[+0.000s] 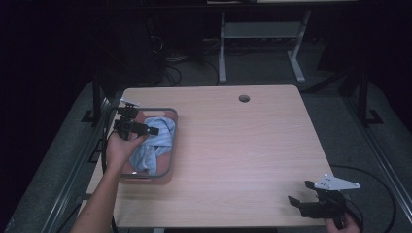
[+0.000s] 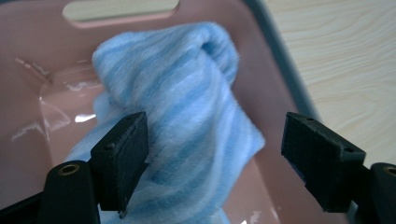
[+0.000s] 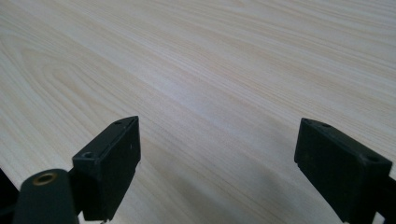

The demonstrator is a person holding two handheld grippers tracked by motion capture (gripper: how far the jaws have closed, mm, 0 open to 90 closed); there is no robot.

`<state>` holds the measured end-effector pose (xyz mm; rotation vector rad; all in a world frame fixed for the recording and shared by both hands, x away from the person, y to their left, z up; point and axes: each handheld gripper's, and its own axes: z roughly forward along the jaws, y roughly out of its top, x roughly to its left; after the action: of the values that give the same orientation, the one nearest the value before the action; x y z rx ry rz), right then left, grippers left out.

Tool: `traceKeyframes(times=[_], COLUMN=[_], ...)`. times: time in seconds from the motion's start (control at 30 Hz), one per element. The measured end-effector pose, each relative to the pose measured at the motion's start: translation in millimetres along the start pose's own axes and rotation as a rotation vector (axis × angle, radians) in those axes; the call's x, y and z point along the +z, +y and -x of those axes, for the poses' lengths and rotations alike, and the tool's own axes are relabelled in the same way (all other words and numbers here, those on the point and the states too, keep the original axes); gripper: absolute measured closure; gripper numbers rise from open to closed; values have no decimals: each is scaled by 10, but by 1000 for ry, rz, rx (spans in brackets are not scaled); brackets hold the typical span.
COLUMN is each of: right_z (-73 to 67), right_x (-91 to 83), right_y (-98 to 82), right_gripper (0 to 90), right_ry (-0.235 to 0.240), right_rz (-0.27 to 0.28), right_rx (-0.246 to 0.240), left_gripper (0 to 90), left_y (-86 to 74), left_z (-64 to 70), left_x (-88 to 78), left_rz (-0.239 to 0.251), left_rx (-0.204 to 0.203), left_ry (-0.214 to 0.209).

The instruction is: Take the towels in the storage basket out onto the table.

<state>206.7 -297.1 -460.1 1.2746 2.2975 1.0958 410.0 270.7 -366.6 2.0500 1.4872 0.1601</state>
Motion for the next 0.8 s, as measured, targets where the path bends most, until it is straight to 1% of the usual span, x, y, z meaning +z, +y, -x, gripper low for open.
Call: traceKeyframes(times=[0.07, 0.13, 0.23, 0.33, 0.4, 0.43, 0.5, 0.57, 0.6, 0.63, 0.7, 0.73, 0.8], right_z=[-1, -1, -3, -2, -10, -15, -16, -16, -15, -21, -21, -23, -28], right_x=[2, 2, 4, 7, 6, 3, 1, -4, -7, -13, -18, -18, -14], right_y=[0, 0, -1, 2, 4, 4, 4, 3, 4, 5, 6, 6, 9], right_gripper=[140, 140, 140, 140, 140, 140, 140, 140, 140, 140, 140, 140, 140], right_ry=[0, 0, 1, 1, 1, -1, 0, 0, -1, -1, -2, -2, 0], right_rz=[0, 2, 3, 4, 7, 8, 10, 9, 17, 21, 23, 26, 24], right_rx=[3, 1, 2, -8, -7, -4, -2, -2, -9, -6, -16, -17, -11], left_gripper=[231, 235, 248, 251, 272, 275, 314, 326, 336, 341, 357, 356, 384], left_y=[-6, -3, 2, 3, 6, 7, 15, 17, 19, 19, 15, 15, 17], left_z=[-13, -28, -32, -44, -51, -44, -24, -8, -10, -9, 4, 9, 22], left_x=[36, 76, 104, 160, 196, 206, 226, 242, 257, 279, 311, 328, 358], left_rz=[-17, -47, -54, -89, -109, -113, -119, -123, -133, -146, -162, -172, -191], left_rx=[-10, -12, -10, -13, -15, -21, -21, -12, -9, -10, -10, -12, -6], left_ry=[3, 2, 9, 37, 48, 56, 70, 89, 94, 104, 132, 129, 140])
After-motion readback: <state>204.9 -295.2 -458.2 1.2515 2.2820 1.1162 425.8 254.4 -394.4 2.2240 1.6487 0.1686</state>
